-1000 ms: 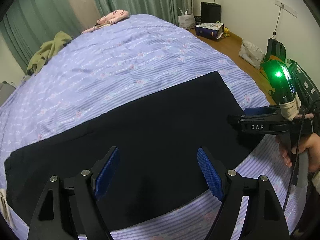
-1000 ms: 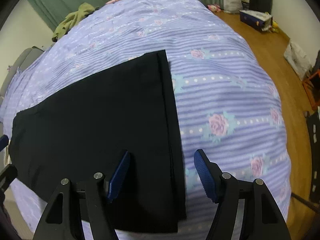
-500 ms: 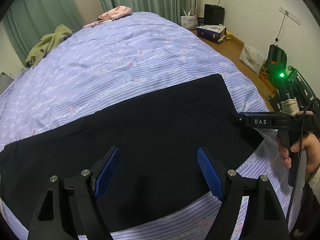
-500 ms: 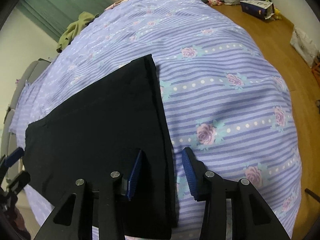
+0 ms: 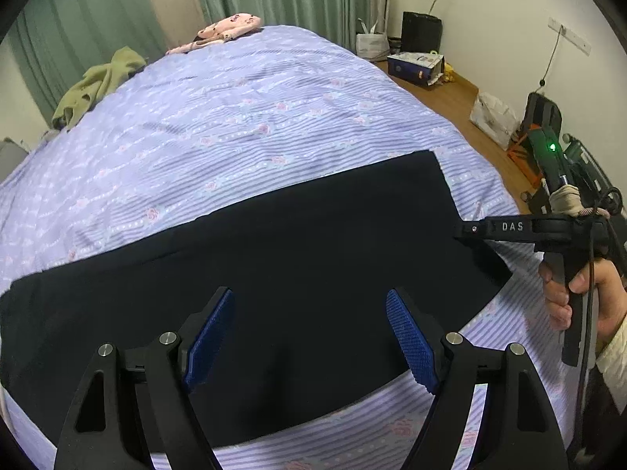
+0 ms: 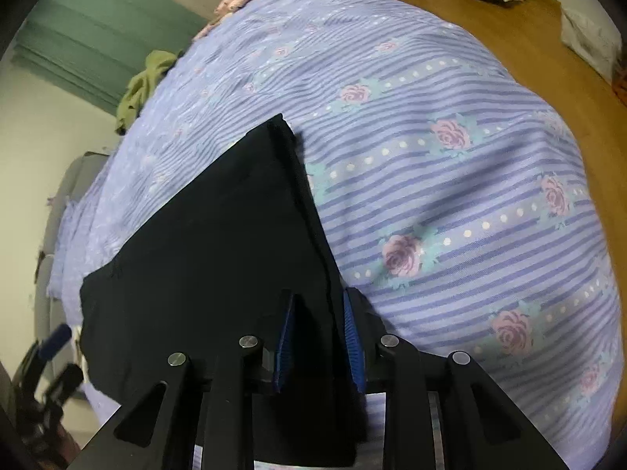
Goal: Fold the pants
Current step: 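Grasp the trouser end with the right gripper and lift it up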
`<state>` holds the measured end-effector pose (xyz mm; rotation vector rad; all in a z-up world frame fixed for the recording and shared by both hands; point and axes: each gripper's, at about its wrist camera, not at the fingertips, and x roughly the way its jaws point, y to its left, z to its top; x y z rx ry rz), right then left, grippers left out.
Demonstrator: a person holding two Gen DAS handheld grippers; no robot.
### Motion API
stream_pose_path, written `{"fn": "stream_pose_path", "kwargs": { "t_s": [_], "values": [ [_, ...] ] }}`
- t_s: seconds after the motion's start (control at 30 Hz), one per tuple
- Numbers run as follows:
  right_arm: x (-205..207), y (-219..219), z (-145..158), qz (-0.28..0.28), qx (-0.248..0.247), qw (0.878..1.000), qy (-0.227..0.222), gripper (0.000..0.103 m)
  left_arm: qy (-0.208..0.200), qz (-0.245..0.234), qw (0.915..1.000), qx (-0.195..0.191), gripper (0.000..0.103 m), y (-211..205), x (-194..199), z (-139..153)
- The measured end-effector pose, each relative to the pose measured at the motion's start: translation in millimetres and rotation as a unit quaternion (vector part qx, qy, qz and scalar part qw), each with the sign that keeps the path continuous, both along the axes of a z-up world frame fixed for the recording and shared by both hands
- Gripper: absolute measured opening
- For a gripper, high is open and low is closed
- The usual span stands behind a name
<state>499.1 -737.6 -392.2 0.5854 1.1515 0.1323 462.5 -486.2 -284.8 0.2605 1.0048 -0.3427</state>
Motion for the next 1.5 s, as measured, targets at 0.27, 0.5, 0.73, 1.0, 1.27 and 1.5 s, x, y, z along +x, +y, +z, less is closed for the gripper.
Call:
{"fn": "stream_pose_path", "kwargs": {
  "t_s": [0.27, 0.5, 0.73, 1.0, 1.27, 1.5],
  "values": [
    [7.0, 12.3, 6.2, 0.029, -0.011, 1.000, 0.002, 0.021, -0.019, -0.012, 0.9996, 0.015, 0.079, 8.7, -7.5, 11.7],
    [-5.0, 37.5, 67.4, -0.005, -0.080, 0.996, -0.030, 0.009, -0.022, 0.027, 0.9994, 0.001, 0.079, 52.9, -7.3, 33.7],
    [-20.0, 99.4, 174.8, 0.021, -0.138, 0.987, -0.086, 0.009, -0.033, 0.107, 0.9935, -0.022, 0.079, 138.8, -10.3, 82.7],
    [-20.8, 198.9, 245.1, 0.047, -0.130, 0.986, -0.096, 0.009, -0.068, 0.147, 0.9861, -0.037, 0.079, 243.2, -33.1, 147.1],
    [-7.4, 313.4, 266.7, 0.067, -0.152, 0.982, -0.084, 0.009, -0.076, 0.167, 0.9816, -0.052, 0.079, 347.2, -45.0, 162.3],
    [7.7, 400.3, 250.0, 0.065, -0.166, 0.982, -0.055, 0.009, -0.061, 0.156, 0.9848, -0.045, 0.079, 420.7, -38.7, 156.2]
  ]
}}
